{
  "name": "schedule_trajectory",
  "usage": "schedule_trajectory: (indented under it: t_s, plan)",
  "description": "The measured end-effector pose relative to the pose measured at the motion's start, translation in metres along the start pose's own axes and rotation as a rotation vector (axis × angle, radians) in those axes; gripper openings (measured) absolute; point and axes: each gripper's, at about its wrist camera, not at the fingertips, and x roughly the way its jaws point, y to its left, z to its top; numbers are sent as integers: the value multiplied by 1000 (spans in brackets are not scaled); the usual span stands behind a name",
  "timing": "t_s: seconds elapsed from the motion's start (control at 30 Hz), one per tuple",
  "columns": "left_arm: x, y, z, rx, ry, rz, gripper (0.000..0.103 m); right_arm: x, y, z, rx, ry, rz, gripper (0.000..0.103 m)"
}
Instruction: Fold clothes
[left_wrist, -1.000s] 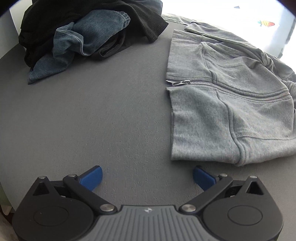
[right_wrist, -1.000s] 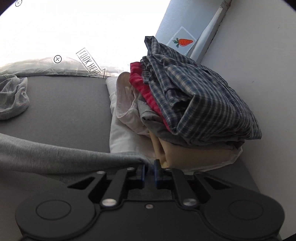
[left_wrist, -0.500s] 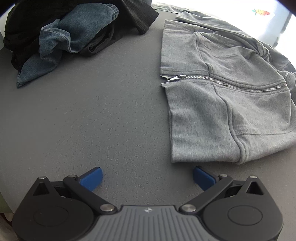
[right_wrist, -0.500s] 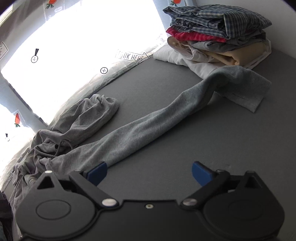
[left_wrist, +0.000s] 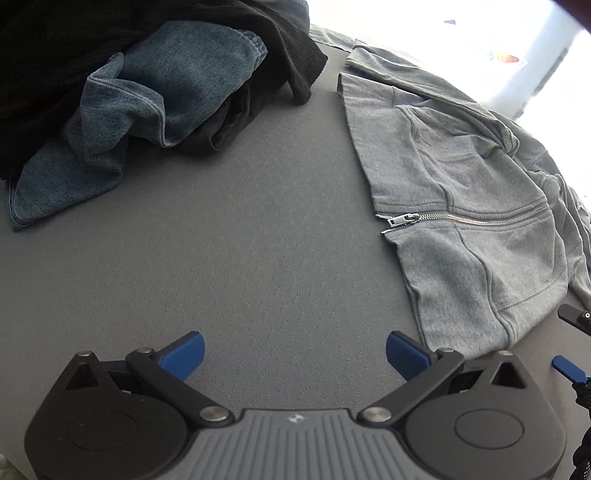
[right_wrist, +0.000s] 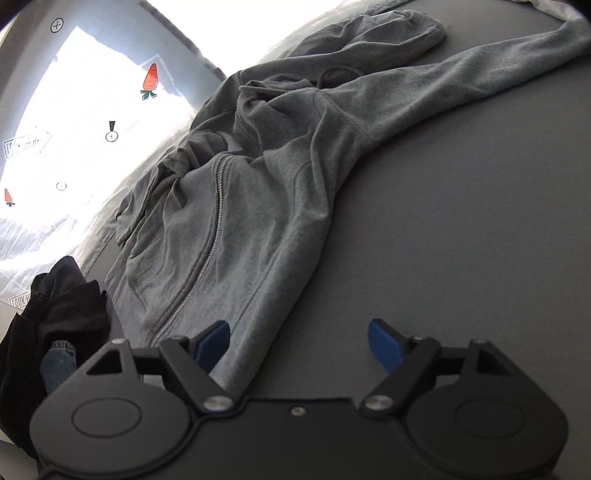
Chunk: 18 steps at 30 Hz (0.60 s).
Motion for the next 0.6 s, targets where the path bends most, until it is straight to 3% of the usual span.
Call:
schedule_trajectory:
  t_s: [0.03,0.2,0.23,0.27,0.4,0.43,0.47,0.5,0.6]
  plan:
    - [0,5,0,-3,1,-3,103,6,9,-5,18,15,13,69]
    - [-3,24,-9,-33,2,-34,103,21,43,-17,57,5,-31,70]
    - [-2,26,-11,-35,9,-42,103,25,45,-17,91,20,-12,66]
    - [-2,28,-13,-36,13,-49,103,28,47,-18,119,32,1,51]
    - [-5,31,-19,-36,10,-64,103,36,61,-25,142,46,-29,49]
    - [-5,31,-19,-39,9,-64,103,36,63,-26,122,47,-46,43]
    - [-6,30,-19,-45,8,-64,103,35,62,-26,113,51,-71,26]
    - [-6,30,-19,-52,7,-62,103,34,60,-25,110,55,-86,17]
    - [-9,25,-20,-56,1,-49,102,26,34,-23,189,55,-28,9]
